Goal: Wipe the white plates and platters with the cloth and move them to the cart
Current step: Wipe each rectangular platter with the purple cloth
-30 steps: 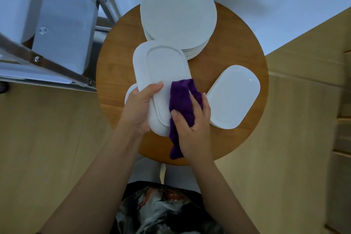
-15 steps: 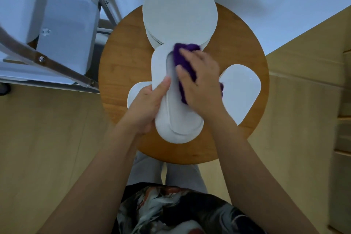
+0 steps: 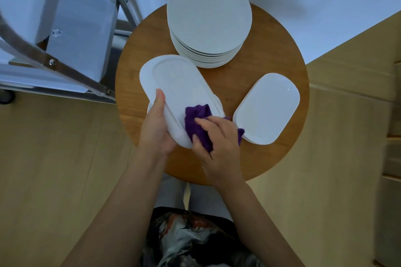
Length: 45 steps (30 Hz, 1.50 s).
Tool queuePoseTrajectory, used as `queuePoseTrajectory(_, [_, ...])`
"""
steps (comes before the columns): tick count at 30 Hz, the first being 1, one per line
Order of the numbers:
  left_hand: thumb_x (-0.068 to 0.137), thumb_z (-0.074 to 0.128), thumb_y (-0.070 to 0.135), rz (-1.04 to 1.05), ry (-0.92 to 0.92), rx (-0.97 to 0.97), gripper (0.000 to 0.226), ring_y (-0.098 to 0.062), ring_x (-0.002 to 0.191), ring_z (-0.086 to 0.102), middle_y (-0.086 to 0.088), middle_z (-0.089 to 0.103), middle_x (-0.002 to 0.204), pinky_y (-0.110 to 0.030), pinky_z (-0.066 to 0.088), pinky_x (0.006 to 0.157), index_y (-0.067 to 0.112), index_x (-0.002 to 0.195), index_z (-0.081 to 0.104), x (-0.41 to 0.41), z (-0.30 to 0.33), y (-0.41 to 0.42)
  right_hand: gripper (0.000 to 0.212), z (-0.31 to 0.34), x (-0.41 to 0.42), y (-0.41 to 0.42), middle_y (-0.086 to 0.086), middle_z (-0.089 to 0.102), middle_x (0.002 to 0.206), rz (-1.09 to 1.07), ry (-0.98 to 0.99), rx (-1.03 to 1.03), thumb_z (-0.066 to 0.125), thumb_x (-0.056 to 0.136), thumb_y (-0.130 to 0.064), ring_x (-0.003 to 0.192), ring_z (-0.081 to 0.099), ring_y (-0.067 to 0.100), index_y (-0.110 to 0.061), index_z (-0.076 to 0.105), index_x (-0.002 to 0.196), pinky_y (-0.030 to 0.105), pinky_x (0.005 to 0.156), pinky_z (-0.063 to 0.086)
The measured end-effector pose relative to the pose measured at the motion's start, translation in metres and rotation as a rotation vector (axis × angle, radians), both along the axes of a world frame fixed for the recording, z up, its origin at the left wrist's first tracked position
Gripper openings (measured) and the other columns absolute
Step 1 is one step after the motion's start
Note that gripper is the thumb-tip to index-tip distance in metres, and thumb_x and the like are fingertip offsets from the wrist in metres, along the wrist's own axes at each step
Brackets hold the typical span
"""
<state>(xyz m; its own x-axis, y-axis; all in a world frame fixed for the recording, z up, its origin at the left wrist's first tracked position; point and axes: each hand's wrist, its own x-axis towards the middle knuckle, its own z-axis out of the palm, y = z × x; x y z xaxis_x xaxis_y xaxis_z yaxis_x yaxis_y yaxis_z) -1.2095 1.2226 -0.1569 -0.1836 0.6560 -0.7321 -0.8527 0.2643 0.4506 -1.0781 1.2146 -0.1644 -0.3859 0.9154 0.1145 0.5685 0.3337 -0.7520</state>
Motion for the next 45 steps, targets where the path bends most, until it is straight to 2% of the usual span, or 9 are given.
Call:
queuePoseTrajectory(6, [0.1,0.03,0.041,-0.074,0.164,0.083,0.035,-0.021,0.111,0.063,-0.001,0.066,0.121,-0.042,0.052,0.093,0.027,0.121,0.055,-0.008,0.0,-0.002,0.031,-0.007,0.01,0.022,0.006,0.056,0.116,-0.322,0.036,-0.17,0.053,0.092,-0.02,0.105,0.048,0.015,-0.008,0.054,0.121,0.019,0.085,0.042])
queuePoseTrajectory(10, [0.085,0.044,0.05,-0.242,0.36,0.058,0.035,-0.013,0.099,0.068,0.007,0.072,0.106,-0.031,0.057,0.08,0.031,0.108,0.061,-0.018,0.007,-0.012,0.021,-0.001,0.025,0.041,-0.014,0.061,0.097,-0.562,0.193,-0.382,0.053,0.092,-0.02,0.088,0.059,0.003,-0.022,0.055,0.113,0.011,0.064,0.047])
queuePoseTrajectory(15, [0.083,0.045,0.056,-0.784,1.101,0.078,0.032,-0.002,0.06,0.059,0.013,0.063,0.068,-0.013,0.043,0.05,0.03,0.086,0.062,-0.004,0.019,-0.016,0.041,0.026,0.032,0.07,-0.005,0.069,0.073,-0.594,0.519,-0.887,0.059,0.068,-0.064,0.067,0.068,0.011,-0.025,0.07,0.071,0.03,0.062,0.056])
queuePoseTrajectory(19, [0.094,0.054,0.029,-1.05,1.767,0.233,0.04,-0.029,0.096,0.064,-0.013,0.066,0.118,-0.035,0.052,0.074,0.017,0.131,0.056,0.015,0.009,-0.017,0.056,0.028,0.024,0.082,0.003,0.072,0.087,-0.381,0.246,-1.064,0.06,0.06,-0.078,0.083,0.07,0.021,-0.026,0.067,0.08,0.04,0.081,0.056])
queuePoseTrajectory(25, [0.085,0.038,0.062,-1.393,1.548,0.096,0.071,-0.018,0.142,0.023,0.001,0.027,0.155,-0.038,0.012,0.116,0.031,0.147,0.025,-0.001,-0.017,-0.03,0.014,0.006,0.03,0.081,0.006,0.067,0.08,-0.334,0.001,-0.923,0.057,0.084,-0.031,0.07,0.065,0.018,-0.02,0.061,0.077,0.031,0.062,0.054])
queuePoseTrajectory(28, [0.08,0.051,0.061,-1.072,1.356,-0.012,0.076,-0.016,0.142,0.023,0.001,0.033,0.152,-0.038,0.013,0.116,0.024,0.144,0.035,-0.016,-0.023,-0.031,0.013,-0.004,0.037,0.08,-0.006,0.068,0.078,-0.2,-0.043,-0.873,0.054,0.091,-0.033,0.068,0.066,0.012,-0.026,0.062,0.084,0.019,0.054,0.052])
queuePoseTrajectory(34, [0.091,0.058,0.024,-0.614,1.098,-0.433,0.025,-0.025,0.096,0.061,-0.01,0.065,0.107,-0.043,0.053,0.083,0.01,0.112,0.061,-0.057,-0.058,-0.041,0.013,-0.022,0.038,0.088,-0.017,0.068,0.076,-0.111,-0.075,-0.908,0.053,0.093,-0.04,0.07,0.067,0.006,-0.033,0.062,0.088,0.015,0.052,0.05])
queuePoseTrajectory(40, [0.092,0.054,0.013,-0.477,1.034,-0.44,0.021,-0.017,0.079,0.059,0.0,0.067,0.085,-0.032,0.048,0.07,0.009,0.106,0.069,-0.063,-0.088,-0.037,0.035,-0.053,0.014,0.093,-0.001,0.056,0.073,-0.145,-0.758,-0.7,0.046,0.093,-0.047,0.066,0.054,0.016,-0.019,0.052,0.073,0.028,0.061,0.042])
queuePoseTrajectory(45, [0.095,0.045,0.015,-0.553,1.209,-0.432,0.027,-0.024,0.076,0.055,-0.014,0.06,0.09,-0.028,0.044,0.062,0.007,0.113,0.064,-0.065,-0.109,-0.031,0.039,-0.072,0.0,0.089,0.0,0.051,0.069,-0.125,-0.913,-0.664,0.042,0.095,-0.047,0.058,0.046,0.014,-0.017,0.045,0.07,0.026,0.052,0.032])
